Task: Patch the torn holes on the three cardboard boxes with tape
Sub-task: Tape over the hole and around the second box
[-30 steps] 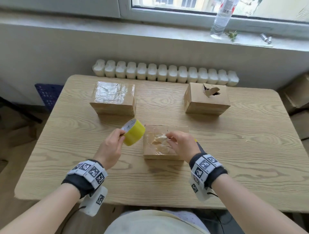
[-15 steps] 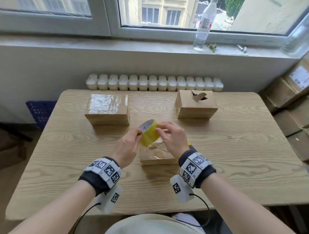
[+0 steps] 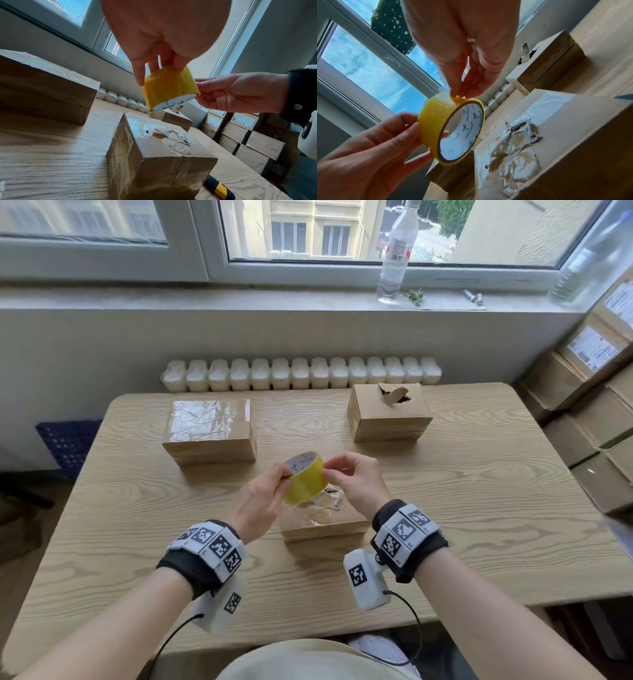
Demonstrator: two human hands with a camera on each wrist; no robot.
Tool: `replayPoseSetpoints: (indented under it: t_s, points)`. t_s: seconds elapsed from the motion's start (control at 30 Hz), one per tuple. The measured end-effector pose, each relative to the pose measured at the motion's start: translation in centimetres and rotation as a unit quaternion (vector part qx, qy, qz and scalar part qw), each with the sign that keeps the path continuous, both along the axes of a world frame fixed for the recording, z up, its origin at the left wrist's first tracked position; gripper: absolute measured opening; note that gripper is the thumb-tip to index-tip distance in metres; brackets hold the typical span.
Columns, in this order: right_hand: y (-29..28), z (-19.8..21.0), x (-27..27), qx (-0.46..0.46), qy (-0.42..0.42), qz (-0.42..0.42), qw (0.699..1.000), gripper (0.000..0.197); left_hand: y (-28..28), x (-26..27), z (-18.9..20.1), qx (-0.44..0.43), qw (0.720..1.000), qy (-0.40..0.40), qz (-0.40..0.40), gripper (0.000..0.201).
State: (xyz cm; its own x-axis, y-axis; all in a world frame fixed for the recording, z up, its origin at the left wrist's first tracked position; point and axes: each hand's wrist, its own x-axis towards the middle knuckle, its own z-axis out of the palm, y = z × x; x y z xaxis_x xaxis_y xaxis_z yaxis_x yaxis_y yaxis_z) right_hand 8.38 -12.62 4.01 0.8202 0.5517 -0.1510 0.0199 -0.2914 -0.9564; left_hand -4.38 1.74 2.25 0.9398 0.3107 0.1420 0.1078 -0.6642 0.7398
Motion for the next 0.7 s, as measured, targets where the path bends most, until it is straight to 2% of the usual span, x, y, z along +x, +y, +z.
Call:
replayPoseSetpoints:
  t_s: [0.07,0.17,0.23,0.3,0.4,0.47,0.5,0.63,0.7]
  points:
    - [-0.1,0.1,0.2,-0.004,0.025,0.001,1.000,0.012,0.3,0.1,0.0,0.004,1.000,0.020,-0.017,0.021]
    - [-0.3,0.0,0.4,0.001,0.044,0.016,0.999,0.016,0.9,0.3,-0.2,-0.004,0.999,0.042,-0.024,0.010]
    - [-0.4,-0.2,0.4,-0.006,0.037,0.028,0.999,0.019,1.0,0.5,-0.1,-0.009,0.999,0.044,-0.024,0.011]
    - [-0.5,-0.4,0.5,-0.022,0.038,0.033,0.998,0.017,0.9,0.6,0.1,-0.007,0.999,0.047,-0.027,0.016]
    - [-0.7,-0.3,0.8,-0.023,0.062,0.034,0.997,0.009,0.6,0.7,0.1,-0.010,0.997,0.056,-0.053,0.011]
    - [-0.8,-0.4,0.9,-0.012,0.096,0.023,0.995,0.002,0.4,0.8,0.2,-0.028,0.995,0.063,-0.068,0.009]
    - [-0.8,-0.4,0.9,-0.005,0.109,0.016,0.994,0.005,0.3,0.9,0.3,-0.042,0.994,0.068,-0.076,0.012]
    - [-1.2,-0.6,1.1,-0.002,0.122,0.006,0.992,0.013,0.1,1.2,0.8,-0.101,0.983,0.106,-0.109,0.033]
    - [-1.6,-0.6,1.2,-0.007,0.125,0.011,0.992,0.013,0.3,1.5,0.8,-0.134,0.981,0.110,-0.089,0.027]
